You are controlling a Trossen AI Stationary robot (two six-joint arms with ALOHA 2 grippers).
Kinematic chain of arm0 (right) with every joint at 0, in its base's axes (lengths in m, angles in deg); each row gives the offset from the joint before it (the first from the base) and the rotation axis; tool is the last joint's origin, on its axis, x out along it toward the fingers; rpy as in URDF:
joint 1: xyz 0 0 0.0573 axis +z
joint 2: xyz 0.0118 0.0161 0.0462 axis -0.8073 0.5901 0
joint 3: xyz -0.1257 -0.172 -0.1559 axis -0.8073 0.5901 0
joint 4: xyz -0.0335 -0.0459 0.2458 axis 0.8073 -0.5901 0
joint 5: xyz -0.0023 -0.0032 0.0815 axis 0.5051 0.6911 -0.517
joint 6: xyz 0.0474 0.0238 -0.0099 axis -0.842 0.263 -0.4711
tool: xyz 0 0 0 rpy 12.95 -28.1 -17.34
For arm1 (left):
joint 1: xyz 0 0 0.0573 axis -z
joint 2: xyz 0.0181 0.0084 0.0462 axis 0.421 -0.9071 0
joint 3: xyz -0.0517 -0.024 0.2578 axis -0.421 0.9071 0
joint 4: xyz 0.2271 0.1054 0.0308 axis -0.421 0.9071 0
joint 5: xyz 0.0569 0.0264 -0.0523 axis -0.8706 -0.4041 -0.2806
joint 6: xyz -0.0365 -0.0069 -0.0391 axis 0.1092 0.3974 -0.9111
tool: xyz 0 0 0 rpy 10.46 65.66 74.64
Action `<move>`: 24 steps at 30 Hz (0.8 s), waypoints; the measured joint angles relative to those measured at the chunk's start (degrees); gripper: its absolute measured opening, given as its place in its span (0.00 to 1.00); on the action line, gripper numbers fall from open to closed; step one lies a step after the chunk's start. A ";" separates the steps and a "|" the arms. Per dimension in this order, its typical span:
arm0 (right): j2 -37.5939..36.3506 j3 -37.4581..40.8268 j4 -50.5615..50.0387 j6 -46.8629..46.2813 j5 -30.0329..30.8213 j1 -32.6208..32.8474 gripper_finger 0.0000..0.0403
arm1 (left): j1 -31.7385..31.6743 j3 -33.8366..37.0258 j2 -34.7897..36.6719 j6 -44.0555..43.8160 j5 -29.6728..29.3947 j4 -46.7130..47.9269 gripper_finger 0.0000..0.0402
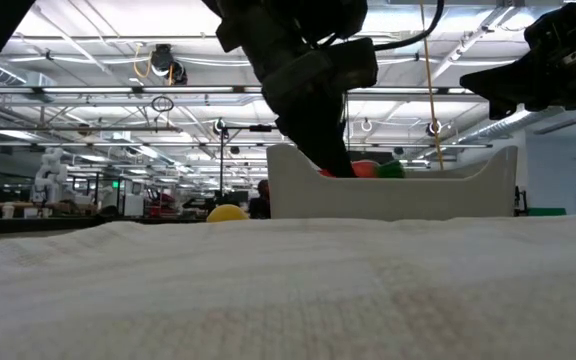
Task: Pick and placing Produce into tupperware
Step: Put the carrot into the gray bin
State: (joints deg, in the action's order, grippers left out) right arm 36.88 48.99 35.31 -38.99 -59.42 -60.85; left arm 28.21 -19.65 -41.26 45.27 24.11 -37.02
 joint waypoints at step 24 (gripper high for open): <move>0.96 0.02 0.08 0.16 0.02 -0.02 0.00 | -0.66 -0.09 -3.32 1.08 0.72 -1.53 0.34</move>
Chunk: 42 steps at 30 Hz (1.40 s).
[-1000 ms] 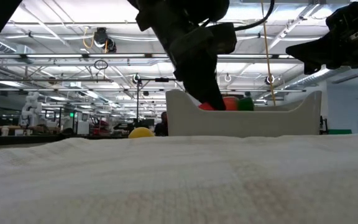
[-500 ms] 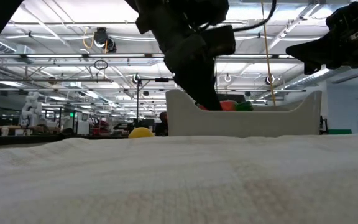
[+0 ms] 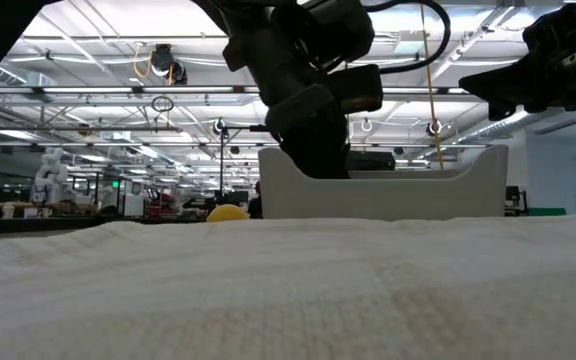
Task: Pick and placing Produce into tupperware
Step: Put the carrot into the gray bin
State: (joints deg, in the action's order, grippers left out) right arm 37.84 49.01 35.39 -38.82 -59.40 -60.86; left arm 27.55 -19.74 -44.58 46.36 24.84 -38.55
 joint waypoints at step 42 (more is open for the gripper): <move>1.40 -0.02 0.93 1.39 0.03 0.00 0.00 | 1.22 -15.72 -8.00 -7.24 -6.12 17.68 0.34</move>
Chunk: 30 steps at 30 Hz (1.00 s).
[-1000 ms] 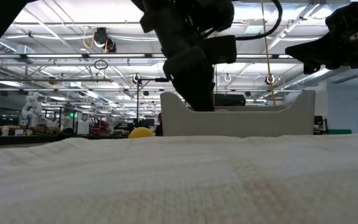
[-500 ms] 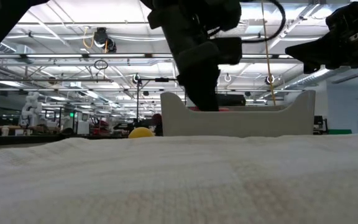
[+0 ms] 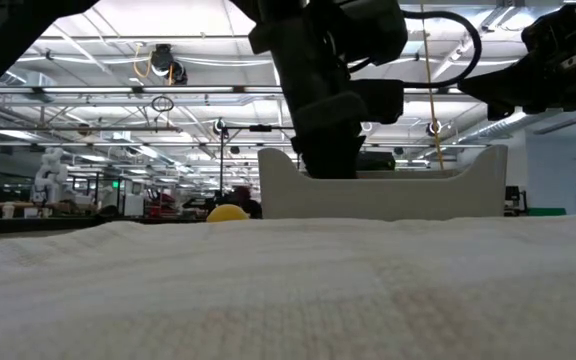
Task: Pick and placing Produce into tupperware
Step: Put the carrot into the gray bin
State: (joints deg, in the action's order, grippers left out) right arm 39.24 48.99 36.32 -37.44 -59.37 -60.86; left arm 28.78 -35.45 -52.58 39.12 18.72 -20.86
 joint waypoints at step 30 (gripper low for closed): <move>0.04 0.00 -0.13 -0.02 -0.03 0.00 0.00 | -0.03 0.15 -1.07 4.92 -0.02 -0.30 0.34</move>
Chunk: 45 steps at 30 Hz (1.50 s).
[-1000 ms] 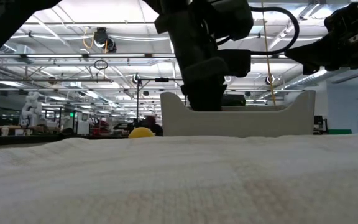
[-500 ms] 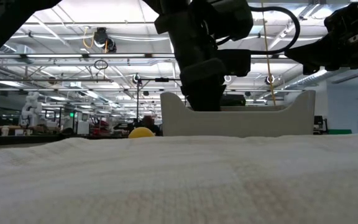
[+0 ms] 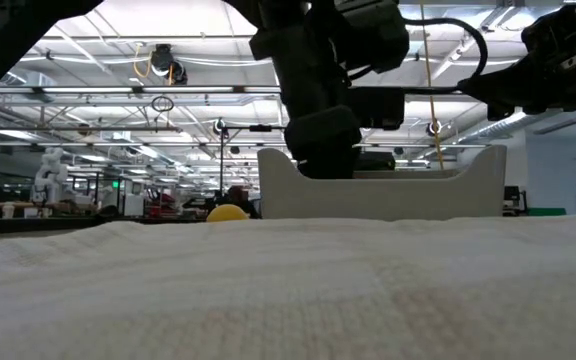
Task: Pick and placing Produce into tupperware
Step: Put the carrot into the gray bin, then adjust the gray bin
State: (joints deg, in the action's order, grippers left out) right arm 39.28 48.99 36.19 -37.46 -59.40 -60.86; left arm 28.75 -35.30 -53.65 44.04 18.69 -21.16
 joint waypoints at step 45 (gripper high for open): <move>0.00 0.00 -0.09 -0.04 -0.07 0.02 0.00 | 2.16 -12.32 -0.13 1.20 0.48 9.81 0.62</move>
State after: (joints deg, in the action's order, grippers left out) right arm 39.28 48.99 36.10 -37.50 -59.46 -60.84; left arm 30.91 -47.62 -53.78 45.23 19.17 -11.35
